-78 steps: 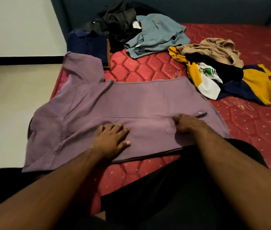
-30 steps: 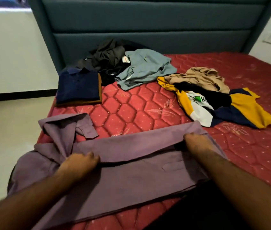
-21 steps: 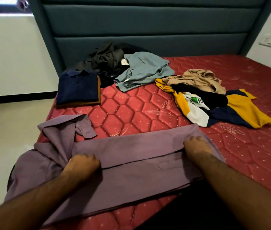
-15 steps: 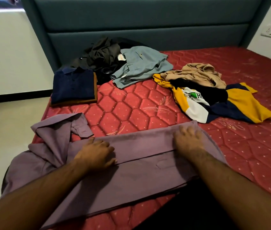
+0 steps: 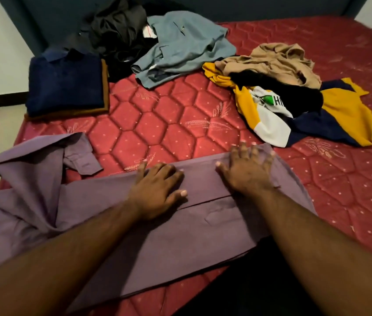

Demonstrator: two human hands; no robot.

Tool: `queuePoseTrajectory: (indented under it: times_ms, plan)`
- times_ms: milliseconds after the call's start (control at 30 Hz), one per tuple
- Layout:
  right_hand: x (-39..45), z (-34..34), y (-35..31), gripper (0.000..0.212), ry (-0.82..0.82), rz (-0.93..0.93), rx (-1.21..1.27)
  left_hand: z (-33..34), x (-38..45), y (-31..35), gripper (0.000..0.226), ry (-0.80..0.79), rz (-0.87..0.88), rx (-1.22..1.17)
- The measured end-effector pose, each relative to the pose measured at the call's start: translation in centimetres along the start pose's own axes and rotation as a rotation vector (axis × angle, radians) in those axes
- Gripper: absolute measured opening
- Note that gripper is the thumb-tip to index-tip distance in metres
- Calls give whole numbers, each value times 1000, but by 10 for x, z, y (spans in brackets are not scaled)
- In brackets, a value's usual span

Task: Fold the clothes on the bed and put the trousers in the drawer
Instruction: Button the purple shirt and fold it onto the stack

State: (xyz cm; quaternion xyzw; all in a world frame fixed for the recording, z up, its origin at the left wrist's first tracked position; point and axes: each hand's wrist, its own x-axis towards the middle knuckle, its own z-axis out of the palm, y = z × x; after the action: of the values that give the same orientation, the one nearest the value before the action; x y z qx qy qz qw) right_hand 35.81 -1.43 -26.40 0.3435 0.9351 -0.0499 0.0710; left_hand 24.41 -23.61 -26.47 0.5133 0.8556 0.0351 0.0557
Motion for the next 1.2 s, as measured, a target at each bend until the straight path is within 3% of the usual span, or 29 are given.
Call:
queuePoseTrajectory:
  times_ms: [100, 200, 300, 367, 467, 600, 667, 733, 867, 967, 1067, 1200]
  plan:
    - [-7, 16, -21, 78, -73, -200, 120, 7, 24, 11, 91, -75, -23, 1]
    - [5, 20, 13, 88, -131, -14, 158, 28, 22, 4, 87, -98, -118, -31]
    - [11, 15, 27, 88, -45, 122, 26, 30, -2, -18, 91, -93, -298, -54]
    - [9, 13, -10, 82, 20, -99, -4, 24, -10, -21, 91, -144, -377, -42]
    - [-13, 21, -88, 71, -91, -495, 63, 19, -29, -20, 90, -162, -389, -118]
    - [-24, 35, -98, 69, -102, -392, 59, 3, -91, -66, 96, -190, -545, 15]
    - [-26, 28, -104, 73, -148, -323, 43, -10, -136, -92, 95, -59, -587, 134]
    - [-27, 18, -127, 77, -150, -316, 33, -22, -174, -116, 85, 183, -639, 100]
    - [-31, 3, -197, 48, -43, -555, 32, -24, -217, -156, 65, 501, -910, -175]
    - [-36, -4, -271, 53, -63, -685, 225, -12, -223, -175, 51, 510, -1038, -286]
    - [-32, -8, -333, 68, -76, -687, 420, -9, -214, -194, 53, 496, -1027, -291]
    - [-22, -2, -391, 53, -143, -340, 937, -10, -208, -214, 63, 452, -1024, -364]
